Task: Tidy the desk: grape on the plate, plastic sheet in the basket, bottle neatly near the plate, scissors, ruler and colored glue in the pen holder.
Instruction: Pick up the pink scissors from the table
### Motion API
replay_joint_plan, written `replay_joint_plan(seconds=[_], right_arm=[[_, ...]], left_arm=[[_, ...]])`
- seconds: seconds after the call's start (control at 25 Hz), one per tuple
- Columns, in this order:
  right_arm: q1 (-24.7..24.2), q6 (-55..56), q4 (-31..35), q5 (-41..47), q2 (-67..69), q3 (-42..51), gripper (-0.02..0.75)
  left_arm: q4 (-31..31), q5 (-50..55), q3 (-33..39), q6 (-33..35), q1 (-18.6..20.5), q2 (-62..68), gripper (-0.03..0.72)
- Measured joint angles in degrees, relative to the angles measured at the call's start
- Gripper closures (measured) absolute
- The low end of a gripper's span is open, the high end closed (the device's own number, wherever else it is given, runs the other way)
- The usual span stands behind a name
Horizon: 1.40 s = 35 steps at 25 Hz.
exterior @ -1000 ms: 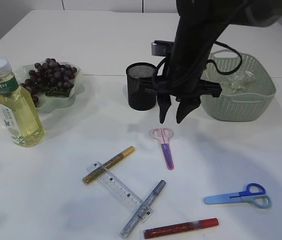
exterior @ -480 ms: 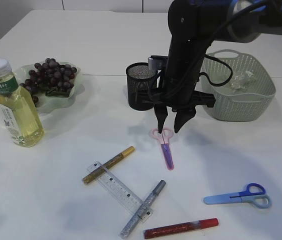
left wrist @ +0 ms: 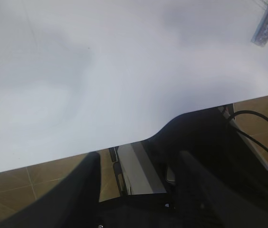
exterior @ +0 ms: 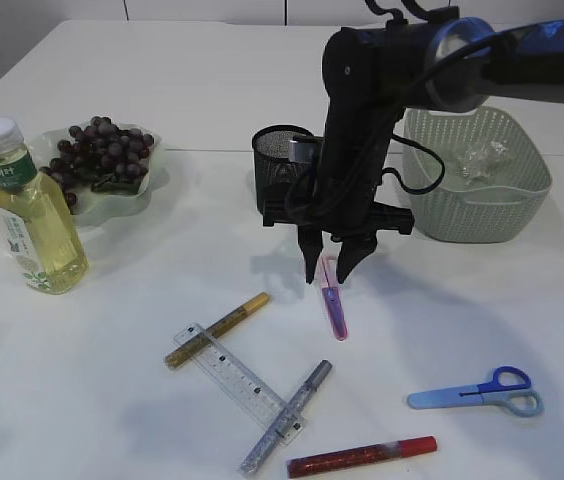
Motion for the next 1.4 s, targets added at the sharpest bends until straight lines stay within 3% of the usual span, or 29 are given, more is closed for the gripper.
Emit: replay_joint_plan(seconds=[1.4], right_arm=[[0.0, -0.1, -5.0, -0.1, 3.5, -1.9, 0.393]], left_arm=[[-0.3, 0.2, 0.0, 0.2, 0.0, 0.0, 0.316]])
